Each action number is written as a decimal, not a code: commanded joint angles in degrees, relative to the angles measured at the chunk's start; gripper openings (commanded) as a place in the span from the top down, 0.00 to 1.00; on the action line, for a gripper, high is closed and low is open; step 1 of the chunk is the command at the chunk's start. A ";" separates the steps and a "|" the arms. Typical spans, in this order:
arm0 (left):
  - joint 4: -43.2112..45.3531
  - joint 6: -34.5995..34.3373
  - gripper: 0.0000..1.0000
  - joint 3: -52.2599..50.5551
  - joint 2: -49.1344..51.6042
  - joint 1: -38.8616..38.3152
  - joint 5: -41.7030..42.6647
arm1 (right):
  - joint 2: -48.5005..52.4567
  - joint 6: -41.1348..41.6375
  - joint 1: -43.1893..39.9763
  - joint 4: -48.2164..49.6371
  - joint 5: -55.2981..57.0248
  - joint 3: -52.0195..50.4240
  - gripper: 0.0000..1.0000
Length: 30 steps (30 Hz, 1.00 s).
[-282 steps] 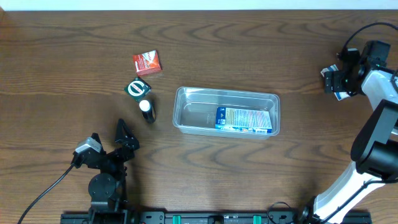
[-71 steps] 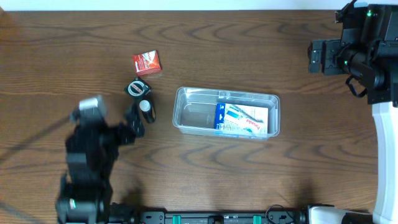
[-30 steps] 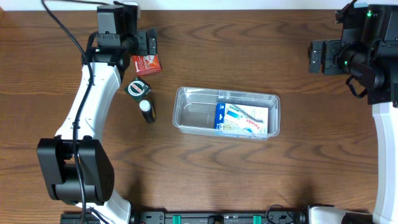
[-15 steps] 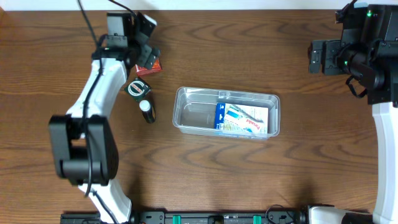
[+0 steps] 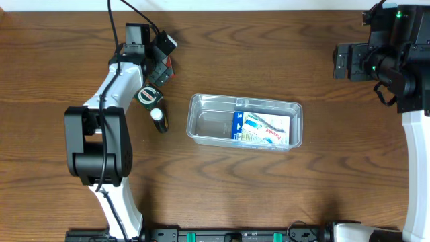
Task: Pack container
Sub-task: 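Lower left gripper onto the red box and grasp it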
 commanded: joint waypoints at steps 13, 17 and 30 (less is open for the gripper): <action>4.85 1.53 0.02 0.83 3.52 0.39 1.75 | 0.04 0.94 -0.39 -0.04 0.39 0.00 0.01; 5.88 1.53 0.02 0.83 3.65 0.39 8.20 | 0.04 0.94 -0.39 -0.04 0.39 0.00 0.01; 13.81 1.55 0.02 0.83 10.10 0.39 9.22 | 0.04 0.94 -0.39 -0.04 0.39 -0.02 0.01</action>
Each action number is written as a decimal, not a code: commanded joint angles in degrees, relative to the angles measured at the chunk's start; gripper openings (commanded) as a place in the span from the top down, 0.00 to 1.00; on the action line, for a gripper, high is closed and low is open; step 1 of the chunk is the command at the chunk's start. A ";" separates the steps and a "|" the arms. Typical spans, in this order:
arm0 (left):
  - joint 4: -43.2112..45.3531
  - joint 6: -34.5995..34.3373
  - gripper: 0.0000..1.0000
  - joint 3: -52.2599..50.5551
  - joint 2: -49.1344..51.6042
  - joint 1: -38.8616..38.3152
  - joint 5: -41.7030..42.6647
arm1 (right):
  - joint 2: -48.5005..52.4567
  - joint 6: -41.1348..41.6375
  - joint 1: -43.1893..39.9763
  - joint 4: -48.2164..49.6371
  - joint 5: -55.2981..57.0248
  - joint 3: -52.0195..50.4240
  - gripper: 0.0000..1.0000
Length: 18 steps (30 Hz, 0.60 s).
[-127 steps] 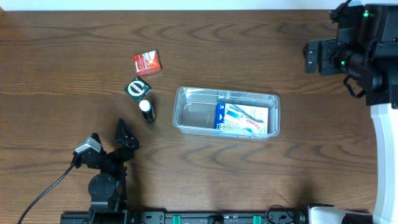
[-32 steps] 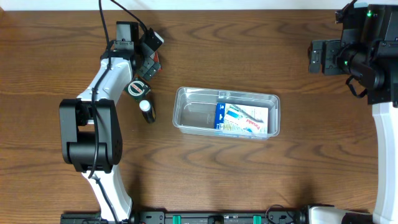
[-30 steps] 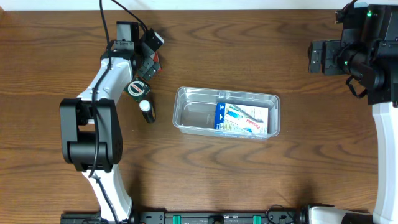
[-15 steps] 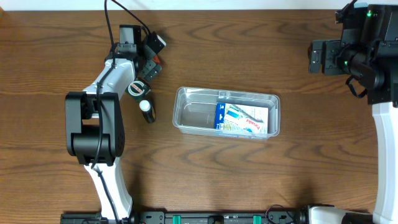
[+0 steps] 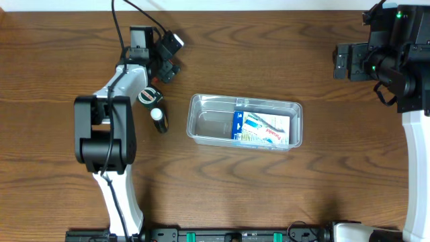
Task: Pack container
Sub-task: 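Lower left gripper onto the red box and grasp it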
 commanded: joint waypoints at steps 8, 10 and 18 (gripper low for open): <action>2.99 0.74 0.02 0.81 5.29 0.50 0.52 | 0.04 0.94 -0.39 -0.04 0.37 0.00 0.01; 2.23 0.72 0.02 0.81 5.29 0.50 0.52 | 0.04 0.94 -0.39 -0.04 0.37 0.00 0.01; -1.18 -11.54 0.02 0.81 5.27 0.44 0.55 | 0.04 0.94 -0.39 -0.04 0.37 0.00 0.01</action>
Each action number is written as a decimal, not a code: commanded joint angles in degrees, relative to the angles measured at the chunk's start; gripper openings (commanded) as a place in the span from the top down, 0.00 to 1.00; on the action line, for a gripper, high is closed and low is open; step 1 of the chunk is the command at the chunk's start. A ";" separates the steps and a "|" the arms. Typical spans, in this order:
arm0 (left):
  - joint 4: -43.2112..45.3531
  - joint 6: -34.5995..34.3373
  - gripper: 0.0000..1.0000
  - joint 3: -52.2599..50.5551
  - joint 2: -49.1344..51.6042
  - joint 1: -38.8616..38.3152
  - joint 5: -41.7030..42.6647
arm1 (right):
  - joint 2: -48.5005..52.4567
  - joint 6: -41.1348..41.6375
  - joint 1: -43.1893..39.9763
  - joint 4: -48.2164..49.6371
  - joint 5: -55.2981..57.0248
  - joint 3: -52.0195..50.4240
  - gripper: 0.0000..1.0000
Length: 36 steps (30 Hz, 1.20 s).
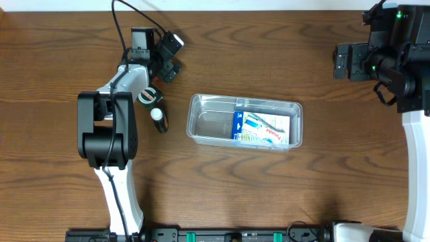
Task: Pack container
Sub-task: 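Lower left gripper onto the red box and grasp it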
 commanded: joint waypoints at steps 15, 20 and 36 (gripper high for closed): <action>-6.56 -10.69 0.11 -0.59 2.84 0.42 -0.72 | 0.04 0.94 -0.39 -0.04 0.39 0.00 0.01; -7.30 -10.71 0.29 -0.59 2.47 0.39 -0.72 | 0.04 0.96 -0.39 -0.07 0.39 -0.02 0.01; -13.31 -24.02 0.29 -0.59 -6.78 0.39 -0.70 | 0.04 0.94 -0.35 -0.07 0.39 -0.02 0.01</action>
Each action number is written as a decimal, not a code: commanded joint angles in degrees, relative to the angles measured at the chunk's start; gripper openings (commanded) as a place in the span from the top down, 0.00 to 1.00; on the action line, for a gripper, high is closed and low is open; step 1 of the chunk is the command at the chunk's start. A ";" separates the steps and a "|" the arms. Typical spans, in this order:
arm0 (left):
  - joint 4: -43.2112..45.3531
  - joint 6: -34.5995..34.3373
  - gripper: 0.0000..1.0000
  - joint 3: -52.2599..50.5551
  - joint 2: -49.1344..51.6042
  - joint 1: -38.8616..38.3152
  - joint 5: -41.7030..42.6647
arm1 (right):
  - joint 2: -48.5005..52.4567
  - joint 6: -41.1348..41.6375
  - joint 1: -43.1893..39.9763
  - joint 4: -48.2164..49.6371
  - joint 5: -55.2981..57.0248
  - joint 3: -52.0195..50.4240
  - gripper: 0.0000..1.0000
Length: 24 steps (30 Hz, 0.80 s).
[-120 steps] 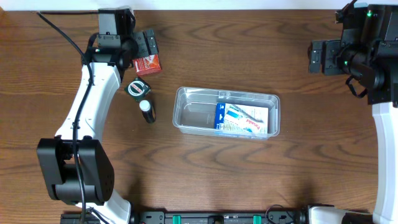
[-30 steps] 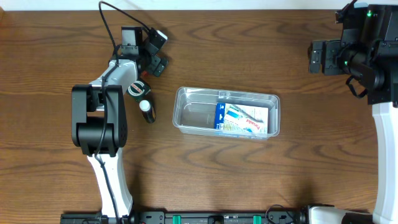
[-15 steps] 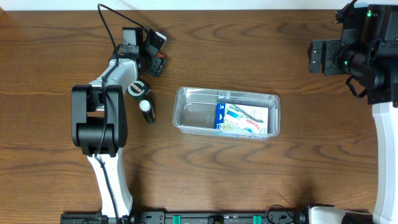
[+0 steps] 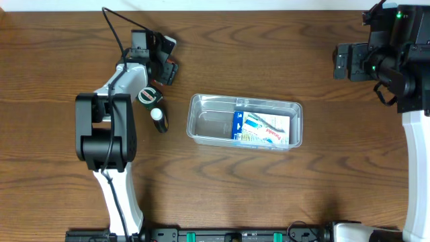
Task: Pack container
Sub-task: 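Lower left gripper onto the red box and grasp it, then lift the red Panadol box and carry it over the container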
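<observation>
A clear plastic container (image 4: 213, 125) sits mid-table. A blue and white toothpaste box (image 4: 263, 129) lies in its right half; the left half looks bare. Left of it lie a round green tin (image 4: 147, 95) and a small dark bottle with a white cap (image 4: 158, 119). My left gripper (image 4: 165, 59) hovers just beyond the tin, towards the back of the table. How its jaws stand is unclear, though a bit of red shows at it. At the far right edge my right gripper (image 4: 341, 61) is raised, well away from the container, and its jaws cannot be made out.
The left arm's links (image 4: 106, 131) stretch from the front edge up the left side, beside the tin and bottle. The right arm (image 4: 413, 101) occupies the right edge. Dark wooden tabletop (image 4: 222, 195) lies all around the container.
My left gripper has turned at the wrist and now sits slightly lower and further left, closer to the green tin. The tin, bottle, container, box and right arm are where they were.
At first my left arm was bent out to the left, its gripper behind the tin. Then the arm had drawn in straighter with the gripper a bit further back and right. It stayed there, and now it has turned back towards the tin. Nothing on the table moved.
</observation>
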 commanded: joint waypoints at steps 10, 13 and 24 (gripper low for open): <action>-13.40 -12.28 0.28 -0.70 -7.87 0.24 -0.55 | 0.04 0.94 -0.35 -0.07 0.37 -0.02 0.01; -16.02 -14.34 0.28 -0.68 -8.44 0.17 -0.44 | 0.04 0.96 -0.35 -0.24 0.35 -0.02 0.01; -18.62 -18.40 0.29 0.61 -21.29 -2.14 -0.42 | 0.04 0.94 -0.35 -0.26 0.37 -0.02 0.01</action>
